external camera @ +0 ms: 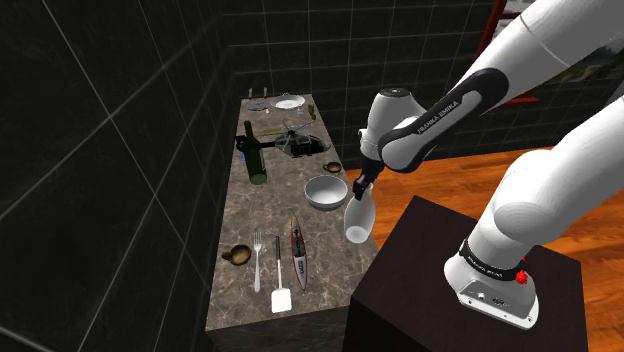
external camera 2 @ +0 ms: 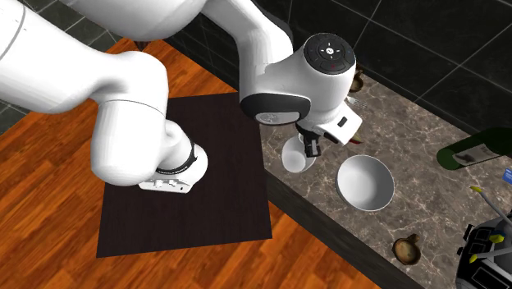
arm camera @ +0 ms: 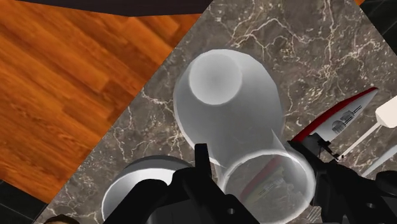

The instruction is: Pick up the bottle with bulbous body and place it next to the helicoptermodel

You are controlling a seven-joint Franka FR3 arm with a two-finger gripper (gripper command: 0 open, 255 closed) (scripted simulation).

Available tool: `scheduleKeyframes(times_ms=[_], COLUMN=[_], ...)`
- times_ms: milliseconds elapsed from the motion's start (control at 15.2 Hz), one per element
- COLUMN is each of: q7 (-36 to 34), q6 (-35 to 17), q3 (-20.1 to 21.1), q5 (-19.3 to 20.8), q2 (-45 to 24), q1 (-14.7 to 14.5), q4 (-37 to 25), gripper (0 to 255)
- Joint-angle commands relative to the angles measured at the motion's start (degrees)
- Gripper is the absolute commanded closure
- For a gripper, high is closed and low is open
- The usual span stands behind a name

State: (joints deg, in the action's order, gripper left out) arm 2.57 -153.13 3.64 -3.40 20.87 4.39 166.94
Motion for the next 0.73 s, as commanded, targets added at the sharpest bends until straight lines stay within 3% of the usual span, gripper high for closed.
scheduleKeyframes(times_ms=[0, 660], q7=[0.0, -0.1], q6=[2.3, 13.6], q3=[-0.1, -0.3], q5=[0.0, 0.3], q2=[1.9, 10.1], q1=[0.0, 0.1], q4=[-0.4, -3.5], gripper=[255, 255])
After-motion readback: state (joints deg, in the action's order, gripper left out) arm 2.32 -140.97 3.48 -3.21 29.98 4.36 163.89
